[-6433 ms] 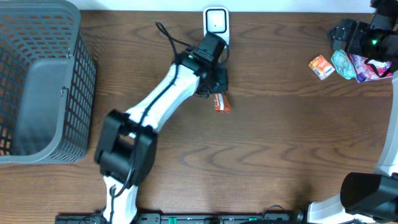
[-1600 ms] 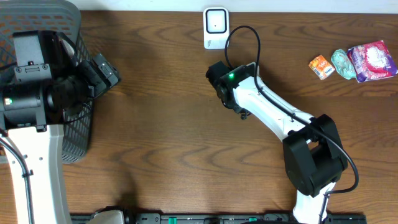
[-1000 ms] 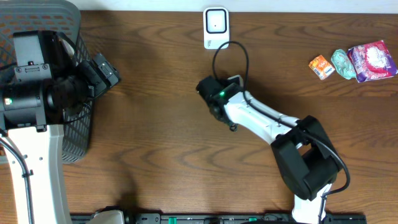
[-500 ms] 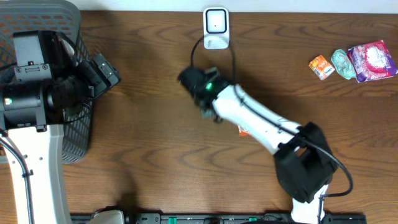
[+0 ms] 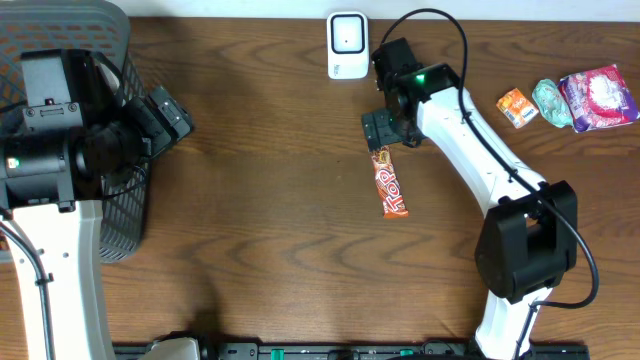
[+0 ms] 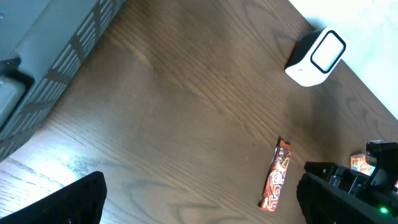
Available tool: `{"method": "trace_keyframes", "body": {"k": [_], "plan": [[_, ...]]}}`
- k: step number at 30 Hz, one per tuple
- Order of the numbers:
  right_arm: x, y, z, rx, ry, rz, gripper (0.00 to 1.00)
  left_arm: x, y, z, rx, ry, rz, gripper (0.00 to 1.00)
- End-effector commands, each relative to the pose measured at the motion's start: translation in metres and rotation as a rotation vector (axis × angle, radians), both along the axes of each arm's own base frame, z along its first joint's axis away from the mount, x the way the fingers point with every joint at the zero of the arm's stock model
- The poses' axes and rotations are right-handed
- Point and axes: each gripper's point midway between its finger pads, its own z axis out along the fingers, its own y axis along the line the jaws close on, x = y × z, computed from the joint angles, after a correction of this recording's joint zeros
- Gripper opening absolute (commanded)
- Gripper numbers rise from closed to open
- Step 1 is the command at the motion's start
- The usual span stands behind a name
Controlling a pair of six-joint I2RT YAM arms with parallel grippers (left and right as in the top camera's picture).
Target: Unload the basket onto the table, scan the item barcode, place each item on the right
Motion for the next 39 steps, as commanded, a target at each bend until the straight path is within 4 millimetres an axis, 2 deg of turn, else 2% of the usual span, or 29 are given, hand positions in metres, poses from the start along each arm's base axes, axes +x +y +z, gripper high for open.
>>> {"method": "trace_keyframes", "body": {"k": [1, 7, 9, 10, 13, 17, 23, 25, 29, 32, 35, 39], "plan": [[0.003, -0.007, -0.003, 0.003, 0.007, 0.026, 0.99, -0.001, 0.003, 0.001, 0.014, -0.002, 0.002, 0.98], [-0.001, -0.024, -0.014, -0.018, 0.055, 0.134, 0.97, -0.001, 0.003, 0.001, 0.014, -0.002, 0.002, 0.98], [-0.006, -0.017, -0.018, 0.026, 0.081, 0.194, 0.97, -0.001, 0.003, 0.001, 0.014, -0.002, 0.002, 0.98], [-0.014, -0.007, -0.023, 0.080, 0.109, 0.268, 0.97, -0.001, 0.003, 0.001, 0.014, -0.002, 0.002, 0.98], [-0.020, -0.004, -0.032, 0.089, 0.129, 0.324, 0.97, -0.001, 0.003, 0.001, 0.014, -0.002, 0.002, 0.98], [-0.016, -0.003, -0.039, 0.155, 0.113, 0.295, 0.99, -0.001, 0.003, 0.001, 0.014, -0.002, 0.002, 0.98], [-0.003, -0.028, -0.038, 0.166, 0.090, 0.207, 0.99, -0.001, 0.003, 0.001, 0.014, -0.002, 0.002, 0.98], [-0.006, -0.034, -0.039, 0.173, 0.109, 0.165, 0.99, -0.001, 0.003, 0.001, 0.014, -0.002, 0.002, 0.98], [-0.011, -0.032, -0.041, 0.187, 0.127, 0.153, 0.99, -0.001, 0.003, 0.001, 0.014, -0.002, 0.002, 0.98], [-0.012, -0.032, -0.047, 0.191, 0.129, 0.129, 0.98, -0.001, 0.003, 0.001, 0.014, -0.002, 0.002, 0.98], [-0.014, -0.033, -0.059, 0.199, 0.127, 0.094, 0.91, -0.001, 0.003, 0.001, 0.014, -0.002, 0.002, 0.98], [-0.020, -0.034, -0.074, 0.199, 0.131, 0.086, 0.90, -0.001, 0.003, 0.001, 0.014, -0.002, 0.002, 0.98]]}}
